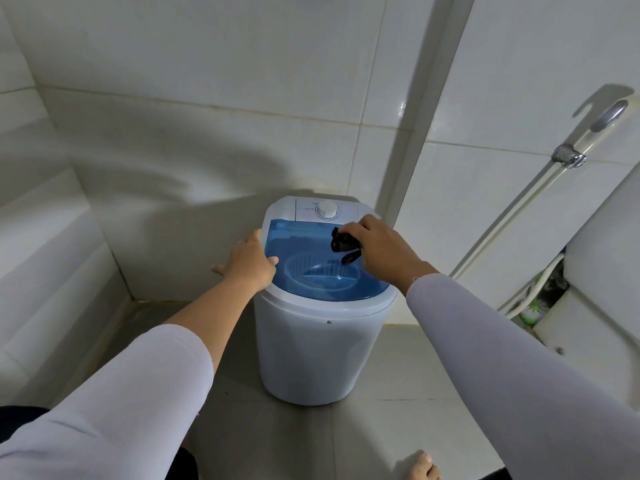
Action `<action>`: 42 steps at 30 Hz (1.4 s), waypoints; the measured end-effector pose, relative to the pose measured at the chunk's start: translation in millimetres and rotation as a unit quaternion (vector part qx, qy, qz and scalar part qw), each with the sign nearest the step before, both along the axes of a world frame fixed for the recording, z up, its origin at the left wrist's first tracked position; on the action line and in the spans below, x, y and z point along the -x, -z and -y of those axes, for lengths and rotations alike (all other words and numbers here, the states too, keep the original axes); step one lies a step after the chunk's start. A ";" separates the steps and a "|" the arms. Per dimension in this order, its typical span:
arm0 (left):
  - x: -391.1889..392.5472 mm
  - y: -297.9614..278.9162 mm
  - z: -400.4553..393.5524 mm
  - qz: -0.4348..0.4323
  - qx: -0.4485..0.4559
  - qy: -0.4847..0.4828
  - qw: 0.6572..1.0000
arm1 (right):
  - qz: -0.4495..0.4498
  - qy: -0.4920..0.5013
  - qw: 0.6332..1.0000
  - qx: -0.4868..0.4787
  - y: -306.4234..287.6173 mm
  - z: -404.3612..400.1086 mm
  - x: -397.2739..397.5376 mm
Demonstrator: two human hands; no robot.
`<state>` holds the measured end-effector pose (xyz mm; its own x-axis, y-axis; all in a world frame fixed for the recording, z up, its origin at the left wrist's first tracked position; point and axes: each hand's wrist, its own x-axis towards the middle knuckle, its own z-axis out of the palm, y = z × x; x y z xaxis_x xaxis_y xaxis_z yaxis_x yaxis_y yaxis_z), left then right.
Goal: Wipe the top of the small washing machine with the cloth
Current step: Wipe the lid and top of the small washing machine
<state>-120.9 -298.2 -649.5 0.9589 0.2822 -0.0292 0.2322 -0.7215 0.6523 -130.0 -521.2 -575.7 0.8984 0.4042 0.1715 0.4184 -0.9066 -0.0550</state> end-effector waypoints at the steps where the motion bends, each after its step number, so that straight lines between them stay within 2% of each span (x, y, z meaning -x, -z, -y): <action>1: -1.8 1.0 -1.6 -0.004 0.008 0.006 1.000 | 0.021 -0.009 1.000 0.001 5.9 -3.8 -1.1; 4: -3.1 1.9 -5.4 -0.015 -0.001 0.010 1.000 | 0.057 -0.055 0.997 0.001 21.6 -11.1 -5.0; 7: -3.4 2.6 -8.8 -0.012 0.002 0.013 1.000 | 0.027 -0.105 0.994 0.019 27.3 -11.0 -9.8; 11: -4.4 6.2 -14.0 -0.002 0.035 0.020 0.999 | -0.050 -0.075 0.995 0.034 21.8 -6.9 -15.9; 15: 0.3 1.5 -12.3 -0.003 0.021 0.011 1.000 | -0.121 -0.030 0.991 -0.057 21.2 -16.9 -16.7; 21: 4.9 -6.2 -9.8 -0.015 0.007 0.010 1.000 | -0.070 -0.011 0.997 0.018 23.2 -37.8 -18.9; 28: 7.0 -9.2 -10.0 -0.015 0.011 0.014 1.000 | -0.035 -0.082 0.995 0.038 13.7 -49.6 -20.1; 34: 6.8 -8.5 -13.7 -0.012 0.029 0.013 0.999 | -0.118 -0.081 0.990 -0.009 2.2 -49.1 -23.0; 38: 9.4 -10.8 -12.1 -0.009 0.021 0.010 1.000 | -0.188 -0.088 0.978 0.023 -4.2 -49.6 -24.9; 42: 12.0 -12.1 -11.2 -0.011 0.015 0.009 1.000 | -0.192 -0.086 0.974 0.079 1.9 -54.0 -25.2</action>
<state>-132.9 -287.0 -637.4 0.9632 0.2627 -0.0578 0.2326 -0.7057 0.6692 -104.9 -467.1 -577.5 0.8009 0.5482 -0.2410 0.5407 -0.8350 -0.1022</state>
